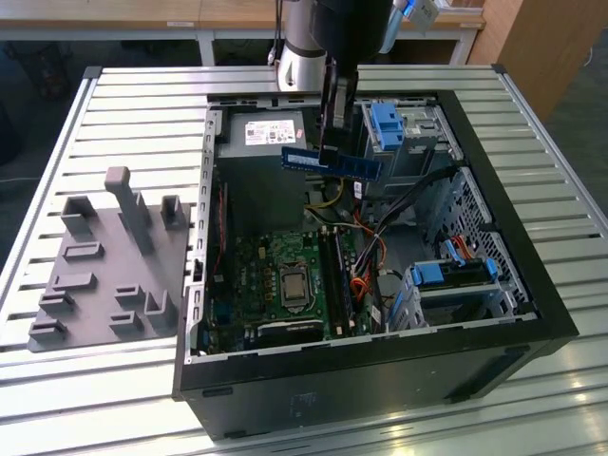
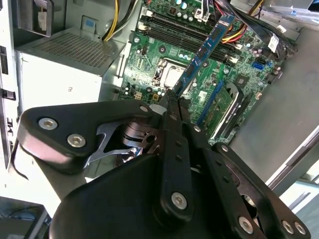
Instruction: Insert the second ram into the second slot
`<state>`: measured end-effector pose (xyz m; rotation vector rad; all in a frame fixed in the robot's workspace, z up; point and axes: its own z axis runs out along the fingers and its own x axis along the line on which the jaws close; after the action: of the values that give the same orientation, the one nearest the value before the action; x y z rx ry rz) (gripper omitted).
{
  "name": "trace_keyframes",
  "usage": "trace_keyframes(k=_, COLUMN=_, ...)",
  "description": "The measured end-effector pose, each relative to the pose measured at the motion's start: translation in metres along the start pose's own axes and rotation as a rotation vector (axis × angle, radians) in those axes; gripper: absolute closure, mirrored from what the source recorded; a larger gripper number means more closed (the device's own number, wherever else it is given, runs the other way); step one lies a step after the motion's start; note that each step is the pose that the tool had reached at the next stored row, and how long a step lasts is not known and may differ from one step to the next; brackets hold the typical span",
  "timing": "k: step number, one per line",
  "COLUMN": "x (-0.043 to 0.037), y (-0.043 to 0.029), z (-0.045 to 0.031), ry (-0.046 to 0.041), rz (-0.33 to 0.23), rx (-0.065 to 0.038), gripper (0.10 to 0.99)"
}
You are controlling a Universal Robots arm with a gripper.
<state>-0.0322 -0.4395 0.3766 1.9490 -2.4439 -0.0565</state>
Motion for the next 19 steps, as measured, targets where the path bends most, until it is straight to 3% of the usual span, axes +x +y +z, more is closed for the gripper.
trace_keyframes(k=12, x=0.0001, y=0.0000, z=0.0000, ry=-0.0020, rz=0.054, rx=0.001, gripper=0.957)
trace_keyframes(k=19, x=0.0048, y=-0.0011, z=0.0002, ry=-0.0028, rz=0.074, rx=0.001, gripper=0.957)
